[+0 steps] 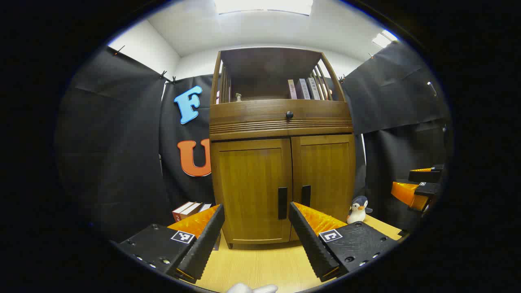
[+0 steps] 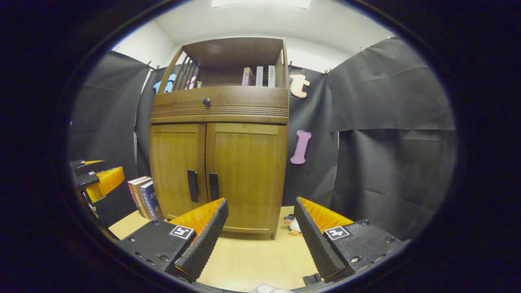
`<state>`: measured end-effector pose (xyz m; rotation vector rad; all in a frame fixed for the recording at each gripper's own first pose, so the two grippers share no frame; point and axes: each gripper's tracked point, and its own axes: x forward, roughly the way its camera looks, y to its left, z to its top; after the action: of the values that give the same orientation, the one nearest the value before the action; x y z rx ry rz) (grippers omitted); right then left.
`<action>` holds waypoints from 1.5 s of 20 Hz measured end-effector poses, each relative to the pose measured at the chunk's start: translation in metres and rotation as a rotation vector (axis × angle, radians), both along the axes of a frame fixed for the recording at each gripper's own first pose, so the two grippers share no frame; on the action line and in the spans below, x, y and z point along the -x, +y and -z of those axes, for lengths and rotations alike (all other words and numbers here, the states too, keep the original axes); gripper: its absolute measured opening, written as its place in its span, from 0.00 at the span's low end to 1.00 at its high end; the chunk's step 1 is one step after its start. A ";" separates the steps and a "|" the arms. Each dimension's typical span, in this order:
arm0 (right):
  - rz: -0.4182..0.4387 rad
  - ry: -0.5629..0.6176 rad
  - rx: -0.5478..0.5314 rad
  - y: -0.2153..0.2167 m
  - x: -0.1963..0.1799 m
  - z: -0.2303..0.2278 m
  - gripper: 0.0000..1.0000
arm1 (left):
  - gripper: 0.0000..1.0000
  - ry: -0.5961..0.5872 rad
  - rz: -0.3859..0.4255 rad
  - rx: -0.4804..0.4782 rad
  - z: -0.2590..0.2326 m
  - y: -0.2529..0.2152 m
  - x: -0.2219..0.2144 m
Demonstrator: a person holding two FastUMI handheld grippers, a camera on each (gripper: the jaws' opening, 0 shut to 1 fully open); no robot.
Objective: Open the right door of the double-door shoe cabinet with the right hand, and open the left door with the left hand.
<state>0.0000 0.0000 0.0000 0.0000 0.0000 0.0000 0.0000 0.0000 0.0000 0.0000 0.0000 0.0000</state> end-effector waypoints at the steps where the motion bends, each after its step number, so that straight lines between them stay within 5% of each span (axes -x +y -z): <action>1: 0.008 -0.001 -0.005 -0.001 0.001 -0.001 1.00 | 0.95 0.001 0.003 -0.006 0.001 0.000 0.003; 18: 0.042 0.001 -0.027 0.000 0.009 0.001 1.00 | 0.95 -0.007 0.024 -0.009 -0.002 0.008 0.025; 30: -0.065 0.055 -0.038 0.054 -0.118 0.021 1.00 | 0.95 0.006 -0.032 -0.017 -0.001 0.017 0.026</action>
<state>0.1183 0.0538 -0.0215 0.0383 0.0554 0.0648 -0.0257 0.0169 0.0009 0.0166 0.0065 0.0316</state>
